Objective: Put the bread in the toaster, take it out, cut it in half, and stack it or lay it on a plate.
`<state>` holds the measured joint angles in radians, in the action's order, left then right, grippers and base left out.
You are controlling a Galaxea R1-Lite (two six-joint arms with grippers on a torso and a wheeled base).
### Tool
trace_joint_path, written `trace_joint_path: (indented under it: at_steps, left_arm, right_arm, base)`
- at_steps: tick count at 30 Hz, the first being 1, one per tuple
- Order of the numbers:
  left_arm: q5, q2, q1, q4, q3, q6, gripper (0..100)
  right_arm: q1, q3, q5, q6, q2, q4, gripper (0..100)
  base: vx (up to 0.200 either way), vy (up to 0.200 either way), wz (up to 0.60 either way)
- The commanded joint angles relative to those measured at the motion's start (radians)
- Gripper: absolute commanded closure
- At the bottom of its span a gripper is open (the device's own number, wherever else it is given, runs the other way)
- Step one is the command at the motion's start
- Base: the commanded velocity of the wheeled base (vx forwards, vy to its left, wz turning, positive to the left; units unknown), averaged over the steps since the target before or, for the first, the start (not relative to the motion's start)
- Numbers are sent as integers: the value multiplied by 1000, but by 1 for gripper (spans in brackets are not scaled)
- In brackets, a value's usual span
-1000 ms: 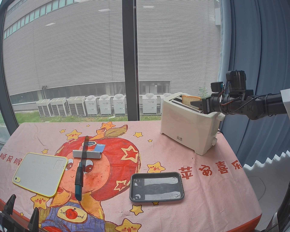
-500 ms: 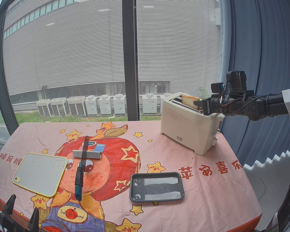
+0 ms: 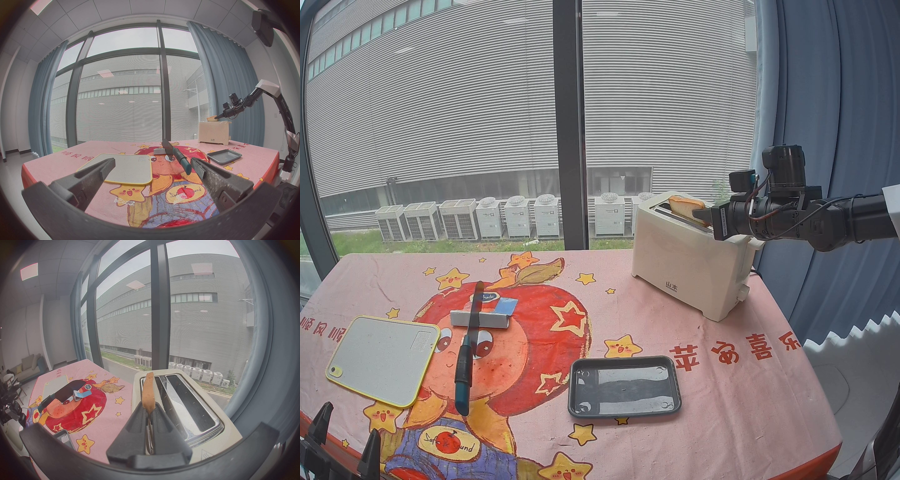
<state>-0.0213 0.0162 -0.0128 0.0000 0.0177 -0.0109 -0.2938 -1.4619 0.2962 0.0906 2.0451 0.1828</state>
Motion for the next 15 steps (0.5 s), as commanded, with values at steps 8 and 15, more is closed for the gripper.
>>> trace_joint_path:
  at_steps: [8,15]
  left_arm:
    - [0,-7,0,0,-16,0,0]
    - [0,-7,0,0,-16,0,0]
  right_arm:
    - [16,11,1,1,-13,7,100]
    - [16,-5,1,1,-14,11,100]
  base:
    - [0,0,0]
    - [0,0,0]
